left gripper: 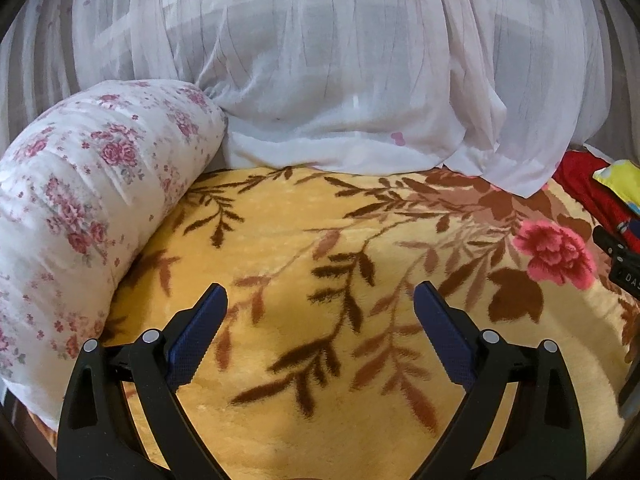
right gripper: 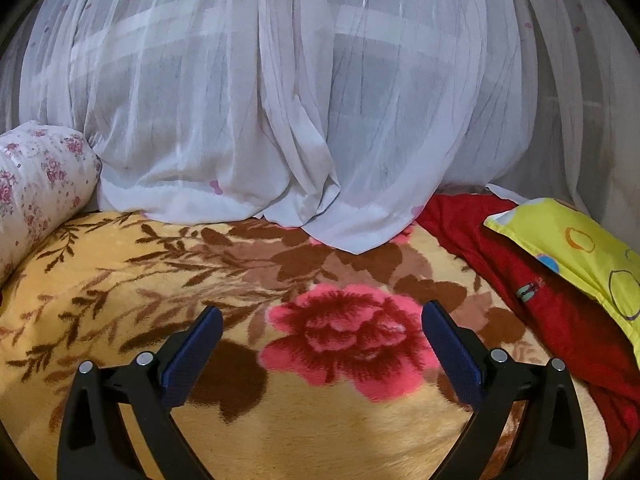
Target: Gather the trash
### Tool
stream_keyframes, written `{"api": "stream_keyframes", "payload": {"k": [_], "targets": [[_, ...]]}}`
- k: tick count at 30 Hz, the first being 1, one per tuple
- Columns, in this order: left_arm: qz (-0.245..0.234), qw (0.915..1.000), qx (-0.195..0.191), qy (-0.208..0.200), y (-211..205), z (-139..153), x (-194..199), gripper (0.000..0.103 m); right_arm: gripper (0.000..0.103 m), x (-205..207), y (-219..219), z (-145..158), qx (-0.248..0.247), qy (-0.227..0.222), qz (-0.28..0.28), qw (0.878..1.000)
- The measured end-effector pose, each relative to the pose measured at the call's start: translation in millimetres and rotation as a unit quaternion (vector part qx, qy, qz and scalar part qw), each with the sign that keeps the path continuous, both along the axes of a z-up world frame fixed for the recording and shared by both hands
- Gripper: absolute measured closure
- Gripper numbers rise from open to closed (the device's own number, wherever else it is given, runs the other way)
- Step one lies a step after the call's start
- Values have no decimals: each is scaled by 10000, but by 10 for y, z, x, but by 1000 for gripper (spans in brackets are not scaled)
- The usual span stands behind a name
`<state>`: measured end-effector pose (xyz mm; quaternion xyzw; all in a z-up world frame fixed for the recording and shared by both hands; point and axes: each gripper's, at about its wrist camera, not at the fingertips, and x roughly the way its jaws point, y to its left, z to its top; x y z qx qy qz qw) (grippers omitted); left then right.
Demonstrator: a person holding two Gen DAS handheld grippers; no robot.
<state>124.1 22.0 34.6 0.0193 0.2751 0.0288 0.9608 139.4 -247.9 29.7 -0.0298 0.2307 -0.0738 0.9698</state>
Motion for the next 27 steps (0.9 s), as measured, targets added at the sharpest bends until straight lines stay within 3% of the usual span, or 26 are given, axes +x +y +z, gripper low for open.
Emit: {"api": "stream_keyframes", "payload": {"k": [6, 27], "targets": [[15, 9999, -119, -53, 43, -28, 29, 11, 5, -5, -14, -7, 15, -7, -18, 10000], [190, 9997, -11, -181, 122, -38, 61, 11, 5, -5, 59, -45, -82, 75, 78, 9999]]}}
